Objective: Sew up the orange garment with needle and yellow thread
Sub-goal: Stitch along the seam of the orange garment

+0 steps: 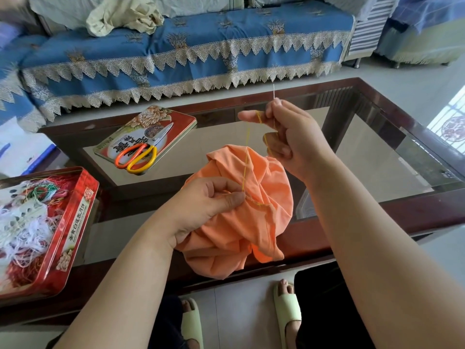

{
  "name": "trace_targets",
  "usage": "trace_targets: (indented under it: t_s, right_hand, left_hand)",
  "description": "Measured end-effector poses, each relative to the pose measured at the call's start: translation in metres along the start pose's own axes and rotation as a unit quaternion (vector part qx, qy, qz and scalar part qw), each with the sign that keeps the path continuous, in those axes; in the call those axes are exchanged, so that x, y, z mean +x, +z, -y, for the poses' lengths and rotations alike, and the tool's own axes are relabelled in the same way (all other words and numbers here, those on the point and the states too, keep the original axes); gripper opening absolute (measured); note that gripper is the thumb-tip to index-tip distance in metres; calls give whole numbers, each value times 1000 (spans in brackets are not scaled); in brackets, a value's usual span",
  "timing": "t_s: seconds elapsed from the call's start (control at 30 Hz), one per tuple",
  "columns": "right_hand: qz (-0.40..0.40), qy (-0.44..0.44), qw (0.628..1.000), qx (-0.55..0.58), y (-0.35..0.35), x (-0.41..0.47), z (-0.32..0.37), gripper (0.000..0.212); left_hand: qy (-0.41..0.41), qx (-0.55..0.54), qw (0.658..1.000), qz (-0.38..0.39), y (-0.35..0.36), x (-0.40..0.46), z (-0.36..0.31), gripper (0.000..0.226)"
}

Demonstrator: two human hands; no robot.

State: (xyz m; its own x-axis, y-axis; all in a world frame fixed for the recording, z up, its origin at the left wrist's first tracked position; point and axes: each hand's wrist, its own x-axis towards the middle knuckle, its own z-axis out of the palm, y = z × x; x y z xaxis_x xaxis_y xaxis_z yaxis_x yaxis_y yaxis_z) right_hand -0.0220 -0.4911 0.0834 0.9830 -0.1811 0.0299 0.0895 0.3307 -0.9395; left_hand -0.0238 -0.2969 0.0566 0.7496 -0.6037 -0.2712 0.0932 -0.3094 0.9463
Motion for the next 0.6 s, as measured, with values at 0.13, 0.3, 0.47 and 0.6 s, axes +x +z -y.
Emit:
trace_targets:
  t_s: [0.13, 0.3, 0.47, 0.6]
  right_hand:
    - [-33, -27, 998, -35, 0, -1, 1, 31]
    - [-15, -8, 998, -65, 0, -4, 2, 30]
    - [-76, -48, 993, -75, -2, 0, 1, 30]
    - [-133, -91, 985, -57, -12, 4, 3, 31]
  left_hand:
    - [23, -16, 999, -16, 1, 1, 2, 24]
    - [15, -47, 996, -78, 6, 4, 2, 35]
    - [14, 21, 999, -46, 9, 3, 2, 19]
    - [11, 48, 998, -24, 6, 3, 3, 16]
